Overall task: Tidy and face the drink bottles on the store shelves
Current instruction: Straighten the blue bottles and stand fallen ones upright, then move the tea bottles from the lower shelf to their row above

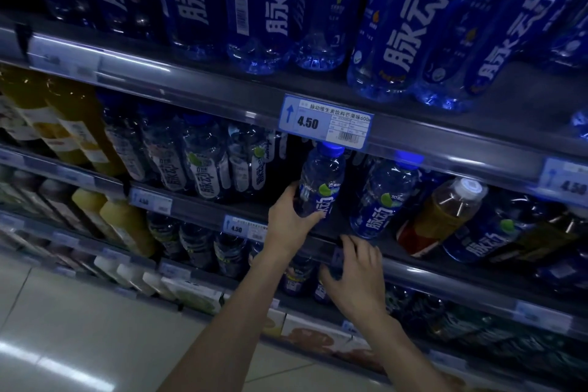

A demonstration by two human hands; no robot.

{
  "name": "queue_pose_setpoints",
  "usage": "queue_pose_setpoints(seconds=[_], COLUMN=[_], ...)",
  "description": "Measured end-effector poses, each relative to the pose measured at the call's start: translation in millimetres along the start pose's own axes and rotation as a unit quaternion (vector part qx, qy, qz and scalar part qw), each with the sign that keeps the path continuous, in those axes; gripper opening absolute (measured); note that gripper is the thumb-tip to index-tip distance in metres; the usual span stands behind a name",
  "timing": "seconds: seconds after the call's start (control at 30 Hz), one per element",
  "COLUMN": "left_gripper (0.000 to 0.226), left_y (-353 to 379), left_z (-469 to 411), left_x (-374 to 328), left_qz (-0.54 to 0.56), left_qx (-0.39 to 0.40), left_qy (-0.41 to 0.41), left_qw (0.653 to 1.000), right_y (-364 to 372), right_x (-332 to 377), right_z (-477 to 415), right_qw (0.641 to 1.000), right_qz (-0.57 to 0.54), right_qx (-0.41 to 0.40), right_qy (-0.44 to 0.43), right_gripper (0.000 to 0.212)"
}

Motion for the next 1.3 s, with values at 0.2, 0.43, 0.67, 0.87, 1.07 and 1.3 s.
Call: queue_pose_setpoints(seconds=[0.2, 0.43, 0.67, 0.87, 1.07, 1.3], left_gripper=[0.068, 0.066, 0.079, 0.057, 0.043, 0.057], left_y=[10, 23, 24, 13, 41, 121], left_z=[-1, -4, 10, 52, 103, 127], left_x=[1, -4, -8, -8, -27, -67], left_qz=[0.027, 0.03, 0.011, -0.038, -0.051, -0.074], left_qx=[0.034, 0.082, 0.054, -0.033, 0.006, 0.035], left_qy=[0.019, 0.019, 0.005, -0.027, -0.002, 0.02], left_qw=[0.999, 0.996, 0.998, 0.998, 0.999, 0.996], right_y=[1, -2, -15, -51, -87, -130], right_x=[-5, -7, -14, -36, -77, -158], right_z=[2, 2, 9, 24, 34, 44], right_qw=[1.0, 0.999, 0.995, 0.991, 0.981, 0.966], right_qz=[0.008, 0.007, -0.075, -0.109, -0.122, -0.11], right_qx=[0.008, 0.028, 0.037, -0.002, -0.055, -0.106], right_qy=[-0.023, -0.031, 0.045, 0.077, 0.138, 0.208], right_gripper=[0.076, 0.078, 0.079, 0.074, 0.073, 0.071])
Point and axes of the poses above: each hand's wrist, its own z-axis away from the middle knuckle, its own y-axis out of the palm, x = y × z, the point moved 2 cm from there along -z, towards the middle knuckle, and after that the axes turned 5 degrees about -x, right-handed, at the moved point
